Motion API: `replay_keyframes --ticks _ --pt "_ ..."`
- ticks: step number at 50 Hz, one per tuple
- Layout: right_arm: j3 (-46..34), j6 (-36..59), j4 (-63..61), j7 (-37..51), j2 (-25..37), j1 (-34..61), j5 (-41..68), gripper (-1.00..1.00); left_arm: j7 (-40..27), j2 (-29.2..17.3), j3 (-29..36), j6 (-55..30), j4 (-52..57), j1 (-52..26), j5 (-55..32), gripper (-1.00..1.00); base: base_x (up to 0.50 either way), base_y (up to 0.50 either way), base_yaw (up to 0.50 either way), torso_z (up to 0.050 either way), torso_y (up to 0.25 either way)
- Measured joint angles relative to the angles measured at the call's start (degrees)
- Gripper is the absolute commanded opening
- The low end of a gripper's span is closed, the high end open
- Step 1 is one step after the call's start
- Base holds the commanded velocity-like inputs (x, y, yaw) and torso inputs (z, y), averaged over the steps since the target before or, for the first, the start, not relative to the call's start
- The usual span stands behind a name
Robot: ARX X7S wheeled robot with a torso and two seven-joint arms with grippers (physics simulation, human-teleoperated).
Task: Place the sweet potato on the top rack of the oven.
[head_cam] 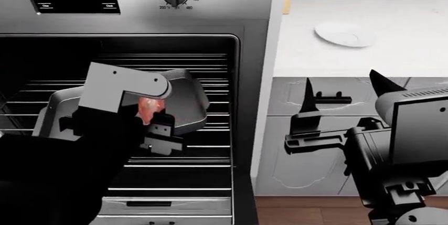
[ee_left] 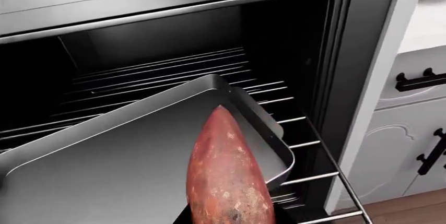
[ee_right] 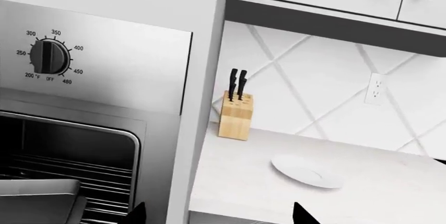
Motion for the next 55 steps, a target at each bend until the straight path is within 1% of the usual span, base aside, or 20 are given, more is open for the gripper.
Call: replay_keyframes --ticks 9,25,39,55 --pt "0.0 -0.6 0.5 -0.7 -0.2 -0.5 -0.9 1.0 1.6 -0.3 -0.1 -0.2 -1.8 -0.7 0.7 -1.0 0.0 0.0 0.0 0.0 0.0" --pt "0.5 -1.8 1.0 -1.7 0.2 -1.5 -2.1 1.0 7.2 0.7 0.9 -2.4 -10.9 -5.6 4.6 -1.0 0.0 0.0 0.0 0.0 0.0" --pt "0.5 -2.2 1.2 -2.1 0.3 -1.6 -2.6 1.0 14.0 2.2 1.8 -2.0 -18.8 -7.9 10.5 -1.0 0.0 0.0 0.0 0.0 0.0" --pt "0.1 -2.4 1.8 -2.5 -0.1 -1.8 -3.5 1.0 21.1 3.5 3.1 0.1 -26.0 -7.7 17.0 -1.0 0.0 0.0 0.0 0.0 0.0"
